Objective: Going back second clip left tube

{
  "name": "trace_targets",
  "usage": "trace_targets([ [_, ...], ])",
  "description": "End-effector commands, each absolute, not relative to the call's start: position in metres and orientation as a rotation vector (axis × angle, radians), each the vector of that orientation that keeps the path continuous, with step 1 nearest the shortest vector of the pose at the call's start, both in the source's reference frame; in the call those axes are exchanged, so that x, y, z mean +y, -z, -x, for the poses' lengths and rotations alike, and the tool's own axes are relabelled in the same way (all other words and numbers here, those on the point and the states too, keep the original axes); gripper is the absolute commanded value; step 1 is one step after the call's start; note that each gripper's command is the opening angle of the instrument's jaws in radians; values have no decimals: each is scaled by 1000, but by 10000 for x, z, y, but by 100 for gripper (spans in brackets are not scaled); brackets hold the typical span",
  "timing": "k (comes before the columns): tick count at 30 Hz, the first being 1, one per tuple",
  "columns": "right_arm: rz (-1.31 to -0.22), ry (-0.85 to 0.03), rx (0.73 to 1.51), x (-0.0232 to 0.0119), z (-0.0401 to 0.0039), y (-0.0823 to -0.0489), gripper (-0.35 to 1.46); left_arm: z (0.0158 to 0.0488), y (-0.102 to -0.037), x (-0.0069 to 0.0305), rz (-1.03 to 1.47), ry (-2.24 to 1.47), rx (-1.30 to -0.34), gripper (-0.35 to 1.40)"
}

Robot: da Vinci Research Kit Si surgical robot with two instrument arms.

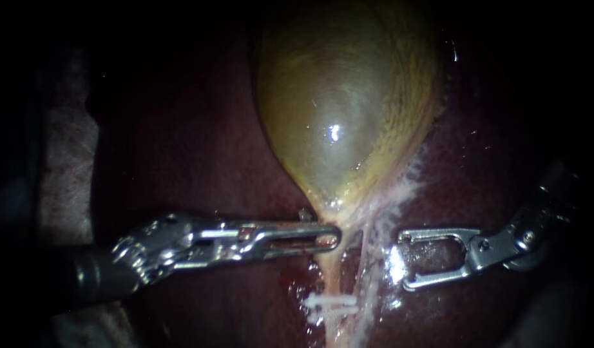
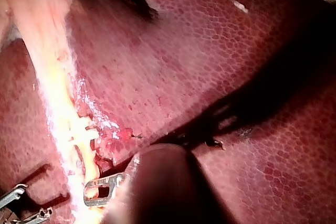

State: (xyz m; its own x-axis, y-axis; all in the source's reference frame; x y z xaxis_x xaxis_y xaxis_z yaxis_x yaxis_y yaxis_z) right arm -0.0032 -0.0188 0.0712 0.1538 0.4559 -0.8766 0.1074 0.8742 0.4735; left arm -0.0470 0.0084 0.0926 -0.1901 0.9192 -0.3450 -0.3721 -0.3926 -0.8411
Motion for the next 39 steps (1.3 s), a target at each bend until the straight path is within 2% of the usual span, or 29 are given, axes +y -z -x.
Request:
trace_targets([
  [1, -486, -264, 1409, -188, 32, -712, 45, 473, -927, 84, 1091, -1743, -759, -35],
  [39, -485, -265, 1409, -189, 31, -713, 45, 490, -949, 77, 1101, -1750, -765, -35],
])
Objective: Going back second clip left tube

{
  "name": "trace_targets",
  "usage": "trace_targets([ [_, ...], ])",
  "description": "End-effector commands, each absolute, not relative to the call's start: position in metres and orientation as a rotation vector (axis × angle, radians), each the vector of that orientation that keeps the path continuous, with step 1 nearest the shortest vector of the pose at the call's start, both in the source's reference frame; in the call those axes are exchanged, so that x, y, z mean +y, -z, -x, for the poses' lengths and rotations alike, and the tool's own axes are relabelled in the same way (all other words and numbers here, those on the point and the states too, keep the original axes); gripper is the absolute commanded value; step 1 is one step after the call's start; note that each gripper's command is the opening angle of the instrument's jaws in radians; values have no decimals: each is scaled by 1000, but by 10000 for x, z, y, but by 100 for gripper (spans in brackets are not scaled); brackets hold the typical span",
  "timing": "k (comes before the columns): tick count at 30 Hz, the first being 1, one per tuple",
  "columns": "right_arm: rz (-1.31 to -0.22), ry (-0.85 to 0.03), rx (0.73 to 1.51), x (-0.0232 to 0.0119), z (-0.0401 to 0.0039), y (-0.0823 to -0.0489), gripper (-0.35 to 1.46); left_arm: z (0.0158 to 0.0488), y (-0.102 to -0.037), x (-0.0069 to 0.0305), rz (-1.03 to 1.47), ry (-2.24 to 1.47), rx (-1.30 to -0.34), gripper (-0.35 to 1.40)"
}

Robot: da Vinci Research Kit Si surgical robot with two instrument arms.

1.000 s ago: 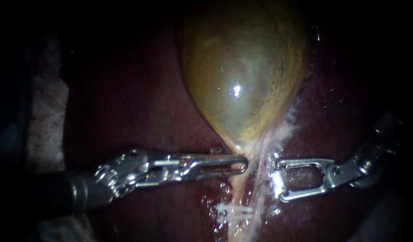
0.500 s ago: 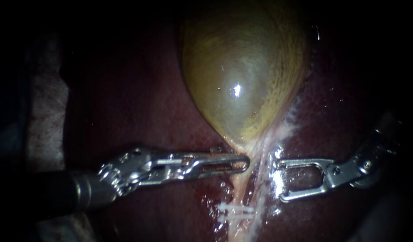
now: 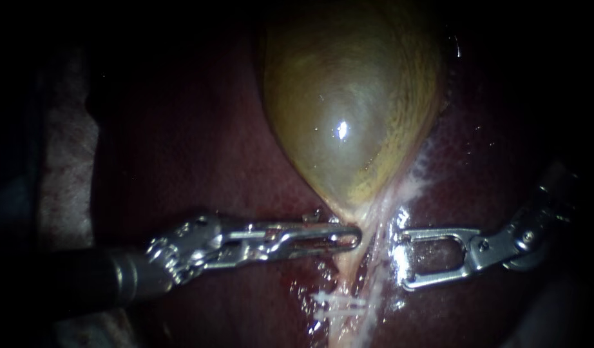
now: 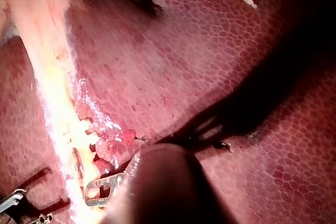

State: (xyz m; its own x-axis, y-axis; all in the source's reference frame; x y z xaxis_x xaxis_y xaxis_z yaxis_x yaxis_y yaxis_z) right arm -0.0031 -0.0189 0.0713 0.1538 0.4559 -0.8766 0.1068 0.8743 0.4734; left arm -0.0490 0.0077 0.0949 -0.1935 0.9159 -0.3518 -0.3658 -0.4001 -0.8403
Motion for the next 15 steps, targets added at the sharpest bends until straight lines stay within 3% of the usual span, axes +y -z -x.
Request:
trace_targets([
  [1, -485, -265, 1409, -189, 31, -713, 45, 490, -950, 77, 1101, -1750, -765, -35],
  [15, -485, -265, 1409, -189, 31, -713, 45, 489, -950, 77, 1105, -1749, -765, -35],
])
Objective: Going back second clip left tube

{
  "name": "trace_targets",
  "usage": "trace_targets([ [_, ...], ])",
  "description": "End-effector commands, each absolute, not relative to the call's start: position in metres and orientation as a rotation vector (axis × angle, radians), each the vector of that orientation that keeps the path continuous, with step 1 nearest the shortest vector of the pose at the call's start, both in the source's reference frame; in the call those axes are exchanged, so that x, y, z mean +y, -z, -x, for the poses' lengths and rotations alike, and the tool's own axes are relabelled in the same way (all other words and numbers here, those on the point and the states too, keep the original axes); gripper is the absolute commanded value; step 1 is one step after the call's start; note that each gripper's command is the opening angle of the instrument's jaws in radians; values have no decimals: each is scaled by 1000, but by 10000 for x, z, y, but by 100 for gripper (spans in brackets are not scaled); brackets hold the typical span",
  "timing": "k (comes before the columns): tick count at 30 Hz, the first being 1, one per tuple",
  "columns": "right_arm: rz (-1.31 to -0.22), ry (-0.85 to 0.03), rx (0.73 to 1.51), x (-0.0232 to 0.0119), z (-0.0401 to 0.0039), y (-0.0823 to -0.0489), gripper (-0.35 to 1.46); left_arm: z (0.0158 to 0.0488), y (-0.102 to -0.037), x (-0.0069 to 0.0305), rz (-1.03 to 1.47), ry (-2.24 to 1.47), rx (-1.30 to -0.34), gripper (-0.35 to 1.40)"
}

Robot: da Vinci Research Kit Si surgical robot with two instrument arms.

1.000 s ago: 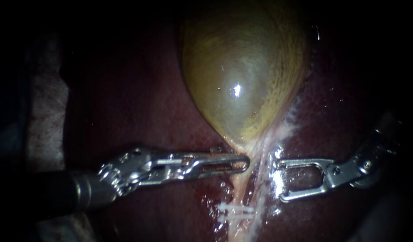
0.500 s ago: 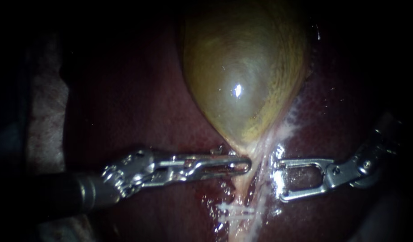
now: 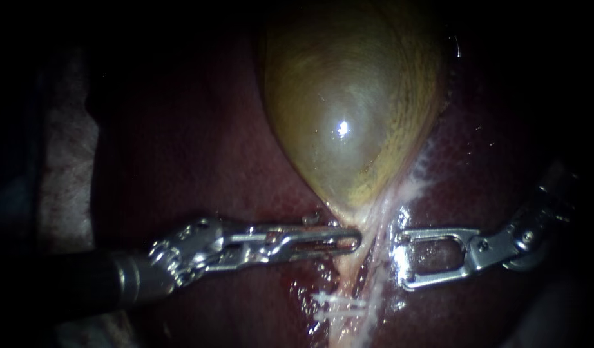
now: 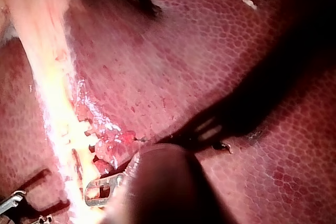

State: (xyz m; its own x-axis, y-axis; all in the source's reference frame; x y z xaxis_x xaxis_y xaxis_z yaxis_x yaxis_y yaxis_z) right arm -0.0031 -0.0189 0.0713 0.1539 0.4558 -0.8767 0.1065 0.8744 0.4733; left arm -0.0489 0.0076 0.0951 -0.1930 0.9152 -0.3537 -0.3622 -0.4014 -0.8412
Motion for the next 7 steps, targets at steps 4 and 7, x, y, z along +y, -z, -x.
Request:
trace_targets([
  [4, -485, -265, 1409, -189, 31, -713, 45, 489, -951, 77, 1105, -1749, -765, -35],
  [7, -485, -265, 1409, -189, 31, -713, 45, 489, -950, 77, 1105, -1749, -765, -35],
])
